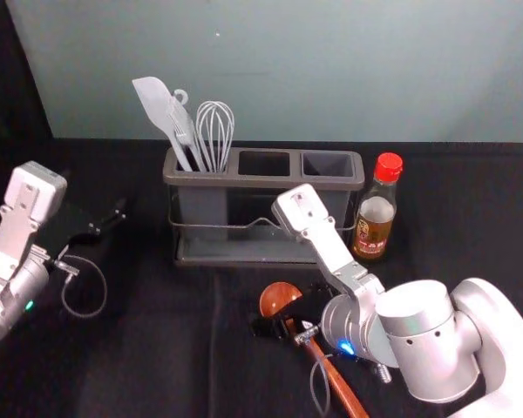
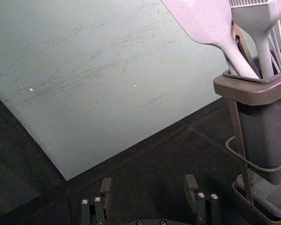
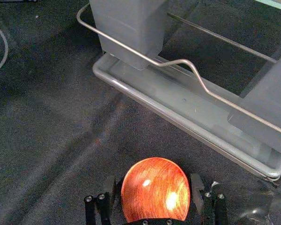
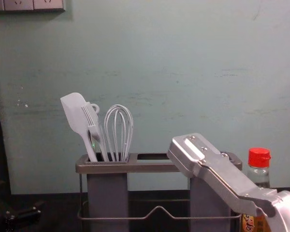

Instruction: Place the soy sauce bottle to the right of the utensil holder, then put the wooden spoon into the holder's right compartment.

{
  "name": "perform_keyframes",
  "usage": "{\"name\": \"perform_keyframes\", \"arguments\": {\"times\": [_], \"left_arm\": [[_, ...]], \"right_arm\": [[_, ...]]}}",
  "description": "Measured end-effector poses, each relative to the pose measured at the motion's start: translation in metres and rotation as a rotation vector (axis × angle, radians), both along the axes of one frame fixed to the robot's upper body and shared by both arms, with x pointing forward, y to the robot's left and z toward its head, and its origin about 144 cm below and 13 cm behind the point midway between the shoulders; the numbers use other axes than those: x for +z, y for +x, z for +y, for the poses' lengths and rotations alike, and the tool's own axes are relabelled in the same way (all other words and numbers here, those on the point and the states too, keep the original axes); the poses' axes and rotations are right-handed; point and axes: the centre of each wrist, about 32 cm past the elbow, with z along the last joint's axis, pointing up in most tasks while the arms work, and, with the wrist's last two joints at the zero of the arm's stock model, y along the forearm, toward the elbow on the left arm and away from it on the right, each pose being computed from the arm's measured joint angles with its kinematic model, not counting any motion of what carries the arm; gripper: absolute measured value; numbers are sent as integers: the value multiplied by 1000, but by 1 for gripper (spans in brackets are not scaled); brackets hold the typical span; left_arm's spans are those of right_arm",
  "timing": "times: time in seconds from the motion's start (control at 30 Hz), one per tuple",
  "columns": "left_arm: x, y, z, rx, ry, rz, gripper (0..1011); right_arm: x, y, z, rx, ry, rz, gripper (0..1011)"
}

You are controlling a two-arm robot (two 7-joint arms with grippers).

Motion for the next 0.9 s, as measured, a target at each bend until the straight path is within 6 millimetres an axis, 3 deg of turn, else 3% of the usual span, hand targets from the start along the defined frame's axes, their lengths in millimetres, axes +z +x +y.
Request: {"name": "perform_keyframes", "arguments": {"times": [0.23, 0.47, 0.67, 0.9], "left_arm": [[0, 0, 0, 0, 0, 0, 1000], [0, 0, 0, 0, 0, 0, 1000], [0, 0, 0, 0, 0, 0, 1000], [0, 0, 0, 0, 0, 0, 1000]], "right_arm": [[-1, 0, -1, 3, -1, 2, 992], [-1, 1, 1, 7, -8, 4, 838], [2, -1, 1, 10, -9, -1, 838], [18, -18, -8, 31, 17, -70, 838]]}}
